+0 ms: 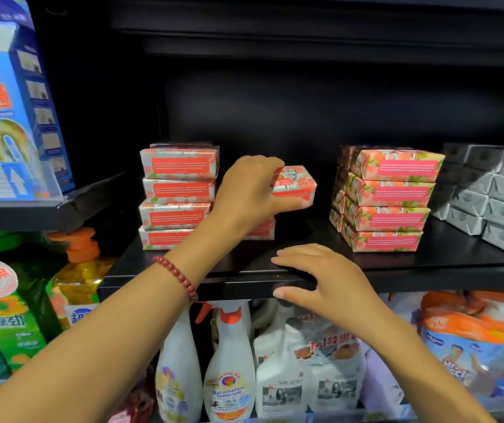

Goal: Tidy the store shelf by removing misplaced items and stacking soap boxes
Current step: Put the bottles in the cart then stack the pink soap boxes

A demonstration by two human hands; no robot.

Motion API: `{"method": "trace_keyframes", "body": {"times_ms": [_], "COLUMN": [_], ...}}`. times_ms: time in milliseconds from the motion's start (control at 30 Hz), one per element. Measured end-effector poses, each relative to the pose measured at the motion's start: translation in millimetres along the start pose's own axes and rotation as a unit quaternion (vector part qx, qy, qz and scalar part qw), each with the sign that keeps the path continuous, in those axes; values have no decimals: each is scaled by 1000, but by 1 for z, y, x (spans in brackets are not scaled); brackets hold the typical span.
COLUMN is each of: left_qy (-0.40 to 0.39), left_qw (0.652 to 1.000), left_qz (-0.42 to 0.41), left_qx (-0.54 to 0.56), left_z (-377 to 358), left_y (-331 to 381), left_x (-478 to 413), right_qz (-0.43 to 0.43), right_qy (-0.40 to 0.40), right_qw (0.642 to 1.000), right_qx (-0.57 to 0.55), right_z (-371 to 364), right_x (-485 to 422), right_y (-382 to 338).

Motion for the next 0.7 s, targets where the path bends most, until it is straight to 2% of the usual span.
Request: {"method": "trace_keyframes", "body": {"times_ms": [200,367,500,700], "left_qy": [-52,-16,23,62], "left_qw": [997,994,992,979], "left_qz": [25,-31,-21,-53], "left_qx": [-45,-103,-124,-187], "left_z": [-8,3,11,15], "left_y": [-15,2,-6,-4], "left_x": [-11,1,12,28], "right_qz": [-4,-3,-2,1], "right_qy": [9,16,17,21], "right_qw": [1000,1000,1000,1000], "right_qx": [-7,-9,-6,6], "right_z": [-1,0,-1,-1], "right_x": [1,1,2,3], "right_y": [3,3,3,3]}}
Point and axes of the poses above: each hand's wrist, its own x-axis away from the middle knuckle, its own z-axis out of the back of the hand, y = z × x, the point moved 10 cm from there along -x, towards the middle knuckle, and after that the axes turned 1 degree about x, right-handed, at the moved point
